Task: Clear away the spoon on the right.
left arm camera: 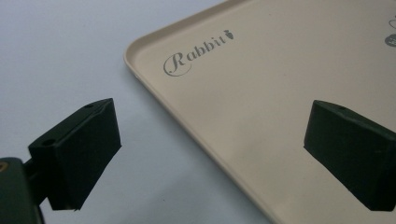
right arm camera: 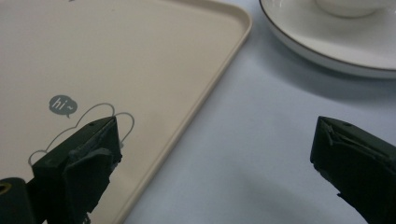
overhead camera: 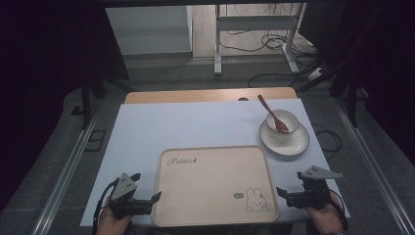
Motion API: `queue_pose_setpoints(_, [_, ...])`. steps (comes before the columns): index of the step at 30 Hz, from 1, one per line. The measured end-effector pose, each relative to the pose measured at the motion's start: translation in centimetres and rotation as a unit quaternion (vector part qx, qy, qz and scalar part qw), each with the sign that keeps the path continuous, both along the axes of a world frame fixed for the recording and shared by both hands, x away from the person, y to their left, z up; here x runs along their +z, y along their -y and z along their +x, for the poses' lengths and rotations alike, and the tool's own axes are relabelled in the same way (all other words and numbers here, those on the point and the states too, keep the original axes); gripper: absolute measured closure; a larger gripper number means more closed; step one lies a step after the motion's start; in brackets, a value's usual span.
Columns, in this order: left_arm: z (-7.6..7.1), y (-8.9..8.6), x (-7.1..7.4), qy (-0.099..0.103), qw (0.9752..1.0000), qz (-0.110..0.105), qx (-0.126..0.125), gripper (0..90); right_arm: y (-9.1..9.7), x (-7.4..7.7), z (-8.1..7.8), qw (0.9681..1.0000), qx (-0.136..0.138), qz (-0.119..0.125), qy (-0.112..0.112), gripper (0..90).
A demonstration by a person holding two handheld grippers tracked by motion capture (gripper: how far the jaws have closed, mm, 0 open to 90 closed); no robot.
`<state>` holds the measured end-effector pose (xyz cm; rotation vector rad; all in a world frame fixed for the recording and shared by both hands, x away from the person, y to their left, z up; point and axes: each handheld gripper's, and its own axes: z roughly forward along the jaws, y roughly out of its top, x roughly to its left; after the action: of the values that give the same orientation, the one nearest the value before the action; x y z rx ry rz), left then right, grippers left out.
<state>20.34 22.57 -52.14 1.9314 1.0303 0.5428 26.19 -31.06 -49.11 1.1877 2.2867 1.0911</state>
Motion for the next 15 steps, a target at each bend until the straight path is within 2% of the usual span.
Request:
queue_pose_setpoints(8, [0.0,0.1,0.0,-0.001,1.0,0.002,0.002,3.8,-0.1,0.8,0.8,0.9998,0.005,0.006,0.017,1.4])
queue_pose_setpoints(15, [0.1,0.1,0.0,-0.002,1.0,0.002,0.004,4.0,-0.2,1.5,2.0,0.9998,0.009,0.011,0.012,0.0])
